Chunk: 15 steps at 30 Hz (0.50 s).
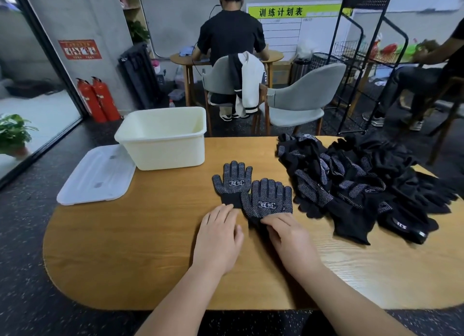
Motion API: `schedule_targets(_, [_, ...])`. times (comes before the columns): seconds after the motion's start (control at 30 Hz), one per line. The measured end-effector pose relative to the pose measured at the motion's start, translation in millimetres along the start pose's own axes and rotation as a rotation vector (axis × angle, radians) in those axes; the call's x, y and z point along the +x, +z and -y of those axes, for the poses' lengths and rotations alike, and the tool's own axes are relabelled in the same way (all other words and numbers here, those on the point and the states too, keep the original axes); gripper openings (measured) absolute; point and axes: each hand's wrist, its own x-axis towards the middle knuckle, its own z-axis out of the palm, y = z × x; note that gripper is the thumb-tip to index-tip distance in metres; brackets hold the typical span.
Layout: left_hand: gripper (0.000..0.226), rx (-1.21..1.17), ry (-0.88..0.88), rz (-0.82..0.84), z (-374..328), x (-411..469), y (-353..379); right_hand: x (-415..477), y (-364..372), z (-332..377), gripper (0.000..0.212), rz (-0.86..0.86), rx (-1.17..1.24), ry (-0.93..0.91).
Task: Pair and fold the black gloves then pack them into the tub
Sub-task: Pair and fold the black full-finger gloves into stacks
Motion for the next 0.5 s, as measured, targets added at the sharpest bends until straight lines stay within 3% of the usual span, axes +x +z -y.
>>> schedule_targets(0.1, [0.047,0.009,-0.008,-0.006,-0.2,0.2,-0.3,3.6,-4.1,-1.1,0.025,-0.066,-0.03,-0.024])
schedule_targets(0.23, [0.049,0.037,-0.04,0.006,-1.5,0.7,-1.8,-2.4,-6.7,-4.0,0.031,0.083,-0.161,-0.079])
schedule_targets(0.37, [0.051,0.071,-0.102,0.031,-3.6,0.7,-5.3,-4.6,-3.7,-3.5,0.026,0.105,-0.209,-0.029])
schedule_targets(0.5, [0.056,0.096,-0.115,0.091,-4.8,0.5,-10.0,9.3,6.5,-10.4,0.052,0.289,-0.247,0.077])
